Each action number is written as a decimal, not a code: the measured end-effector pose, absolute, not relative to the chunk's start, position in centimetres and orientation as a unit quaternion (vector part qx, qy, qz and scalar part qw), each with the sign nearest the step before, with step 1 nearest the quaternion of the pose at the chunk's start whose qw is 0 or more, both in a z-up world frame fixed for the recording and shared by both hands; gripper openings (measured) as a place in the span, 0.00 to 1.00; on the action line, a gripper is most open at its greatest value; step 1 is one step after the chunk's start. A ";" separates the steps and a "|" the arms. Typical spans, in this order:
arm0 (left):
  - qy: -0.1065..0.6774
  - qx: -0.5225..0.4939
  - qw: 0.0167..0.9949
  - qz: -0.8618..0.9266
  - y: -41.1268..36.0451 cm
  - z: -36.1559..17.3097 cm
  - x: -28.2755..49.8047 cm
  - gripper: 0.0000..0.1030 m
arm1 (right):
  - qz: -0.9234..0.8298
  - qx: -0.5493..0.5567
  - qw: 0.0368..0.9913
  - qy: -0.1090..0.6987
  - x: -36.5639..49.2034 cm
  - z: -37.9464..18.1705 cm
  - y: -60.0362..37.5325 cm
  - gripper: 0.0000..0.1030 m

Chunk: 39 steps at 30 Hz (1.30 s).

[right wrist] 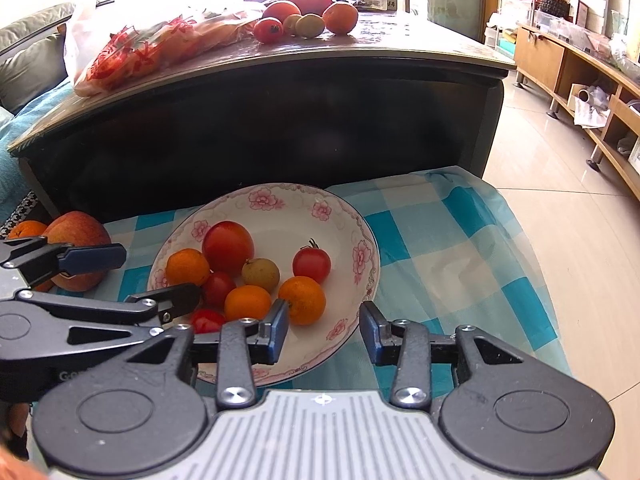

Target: Organize fruits

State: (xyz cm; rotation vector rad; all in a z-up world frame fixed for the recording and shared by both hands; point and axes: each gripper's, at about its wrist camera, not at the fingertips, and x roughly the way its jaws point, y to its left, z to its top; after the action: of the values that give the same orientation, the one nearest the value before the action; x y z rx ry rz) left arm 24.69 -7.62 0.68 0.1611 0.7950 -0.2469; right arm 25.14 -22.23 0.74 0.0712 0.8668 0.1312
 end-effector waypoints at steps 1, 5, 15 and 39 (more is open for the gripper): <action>0.385 0.077 0.912 -0.118 -7.5 0.7 24.6 0.81 | 0.063 0.036 0.905 0.419 25.1 0.8 -22.3 0.41; 0.382 0.076 0.914 -0.110 -7.2 0.9 24.1 0.84 | 0.063 0.040 0.906 0.416 24.6 1.1 -22.5 0.41; 0.372 0.075 0.920 -0.099 -7.0 1.4 22.2 0.93 | 0.060 0.052 0.908 0.412 22.7 2.0 -22.9 0.45; 0.380 0.072 0.919 -0.070 -6.6 1.4 15.0 1.00 | 0.046 0.060 0.908 0.413 14.0 3.4 -23.4 0.53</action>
State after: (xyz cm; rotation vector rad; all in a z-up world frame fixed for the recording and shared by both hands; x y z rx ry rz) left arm 14.95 -6.56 1.42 0.1475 0.7821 -0.1429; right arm 13.99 -23.40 3.41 0.1240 0.8523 0.0950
